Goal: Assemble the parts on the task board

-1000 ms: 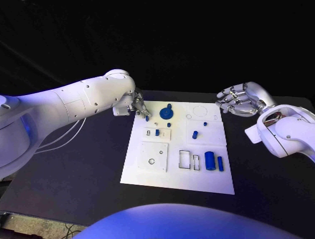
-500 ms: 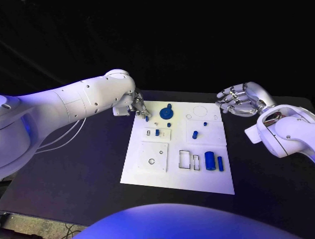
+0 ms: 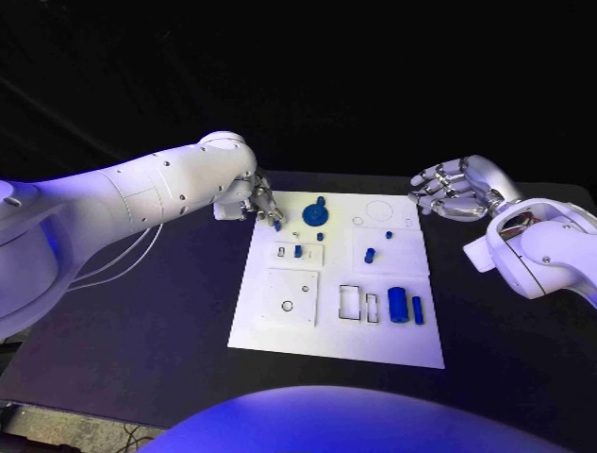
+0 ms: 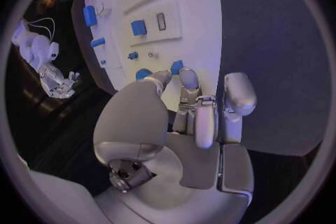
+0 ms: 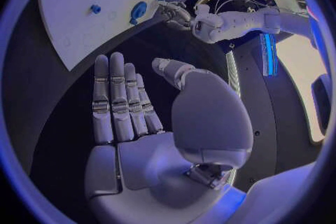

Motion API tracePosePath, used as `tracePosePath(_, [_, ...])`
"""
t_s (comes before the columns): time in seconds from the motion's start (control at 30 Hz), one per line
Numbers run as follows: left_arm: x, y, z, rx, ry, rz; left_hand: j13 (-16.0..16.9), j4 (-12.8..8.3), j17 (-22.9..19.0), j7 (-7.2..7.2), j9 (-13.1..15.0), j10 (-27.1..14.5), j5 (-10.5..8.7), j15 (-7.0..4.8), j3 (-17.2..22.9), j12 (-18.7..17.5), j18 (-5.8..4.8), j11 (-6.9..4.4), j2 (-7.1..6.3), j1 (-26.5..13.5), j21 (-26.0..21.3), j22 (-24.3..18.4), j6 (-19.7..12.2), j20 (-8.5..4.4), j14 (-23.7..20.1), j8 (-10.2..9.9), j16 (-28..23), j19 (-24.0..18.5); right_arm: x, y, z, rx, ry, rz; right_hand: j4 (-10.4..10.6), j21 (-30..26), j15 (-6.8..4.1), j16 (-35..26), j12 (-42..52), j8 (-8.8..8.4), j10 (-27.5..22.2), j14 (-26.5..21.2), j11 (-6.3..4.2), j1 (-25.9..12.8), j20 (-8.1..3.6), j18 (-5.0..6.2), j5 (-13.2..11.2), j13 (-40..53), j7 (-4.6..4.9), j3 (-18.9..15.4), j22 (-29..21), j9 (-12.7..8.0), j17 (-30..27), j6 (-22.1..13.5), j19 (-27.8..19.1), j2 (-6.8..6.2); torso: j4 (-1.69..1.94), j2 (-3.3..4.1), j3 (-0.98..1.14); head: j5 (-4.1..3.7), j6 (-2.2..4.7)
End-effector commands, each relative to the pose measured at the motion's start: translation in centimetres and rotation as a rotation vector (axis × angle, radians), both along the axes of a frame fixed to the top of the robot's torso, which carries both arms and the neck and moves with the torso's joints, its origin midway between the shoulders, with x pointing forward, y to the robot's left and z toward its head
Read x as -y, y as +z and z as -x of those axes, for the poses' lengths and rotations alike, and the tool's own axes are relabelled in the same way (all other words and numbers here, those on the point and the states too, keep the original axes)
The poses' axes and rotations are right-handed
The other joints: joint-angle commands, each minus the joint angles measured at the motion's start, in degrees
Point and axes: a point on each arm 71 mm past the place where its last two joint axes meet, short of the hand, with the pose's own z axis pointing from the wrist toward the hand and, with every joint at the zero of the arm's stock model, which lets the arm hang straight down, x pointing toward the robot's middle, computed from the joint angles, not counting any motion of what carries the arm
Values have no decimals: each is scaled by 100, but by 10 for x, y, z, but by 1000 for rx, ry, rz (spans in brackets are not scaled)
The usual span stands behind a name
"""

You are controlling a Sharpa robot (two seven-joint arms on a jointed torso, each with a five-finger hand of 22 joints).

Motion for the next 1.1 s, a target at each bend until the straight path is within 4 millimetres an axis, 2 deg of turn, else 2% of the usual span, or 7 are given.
tracePosePath(0.03, [2, -1, 1, -20, -14, 2, 9, 17, 1415, 4, 7, 13, -50, -2, 39, 36, -23, -28, -47, -27, 20, 838, 49, -3, 570, 14, 35, 11, -1, 0, 0, -3, 15, 2, -26, -31, 42, -39, -24, 18, 31, -1, 0, -29, 21, 60, 34, -12, 21, 7, -11, -8, -8, -2, -32, 12, 1, -2, -2, 1, 0])
tracePosePath(0.2, [2, -1, 1, -16, -9, 2, 24, 27, 1416, 18, 9, 38, -80, 7, -13, 60, -26, -15, -111, -277, 28, 840, 68, 2, 570, 12, 36, 15, -1, 0, 0, -2, 15, 2, -24, -32, 46, -52, -32, 18, 33, -3, 3, -37, 24, 60, 40, -24, 24, -1, -23, -10, -10, -3, -38, 5, 0, -3, -3, 2, 0])
tracePosePath(0.37, [1, -1, 1, -15, -5, 1, 47, 29, 1419, 21, 15, 57, -2, 11, -111, 86, -26, -12, -180, -485, 31, 840, 86, 6, 571, 15, 37, 15, -1, 0, 0, -1, 16, 2, -20, -34, 49, -64, -39, 19, 38, -5, 5, -48, 27, 59, 44, -35, 25, -12, -35, -12, -11, -4, -43, -1, 0, -2, 1, 4, 0])
tracePosePath(0.63, [0, -1, 1, -17, -2, -4, 55, 21, 1423, 13, 18, 62, 17, 10, -113, 94, -26, -15, -177, -489, 29, 840, 95, 6, 572, 21, 39, 14, -1, -1, 0, -2, 16, 2, -20, -34, 49, -64, -39, 19, 38, -5, 5, -48, 27, 59, 44, -35, 25, -12, -35, -12, -11, -4, -43, -1, -1, 0, 2, 7, 0])
tracePosePath(0.77, [-1, -1, 2, -21, -3, -7, 49, 1, 1436, -6, 31, 58, 136, -2, -65, 90, -23, -32, -169, -384, 25, 839, 96, 0, 576, 28, 46, 12, -1, -1, 0, -3, 16, 2, -20, -34, 50, -73, -42, 20, 43, -7, 4, -49, 29, 59, 51, -42, 25, -14, -44, -13, -12, -3, -47, 0, -4, 0, 2, 9, 0])
tracePosePath(1.1, [0, -1, 2, -31, -12, -9, 49, -13, 1449, -16, 41, 56, 166, -8, -16, 90, -23, -40, -167, -276, 26, 839, 97, -5, 579, 35, 52, 11, -2, -1, 0, -4, 15, 3, -20, -34, 50, -73, -42, 20, 43, -7, 4, -49, 29, 59, 51, -42, 25, -14, -44, -13, -12, -3, -47, 0, -1, -3, 5, 9, 0])
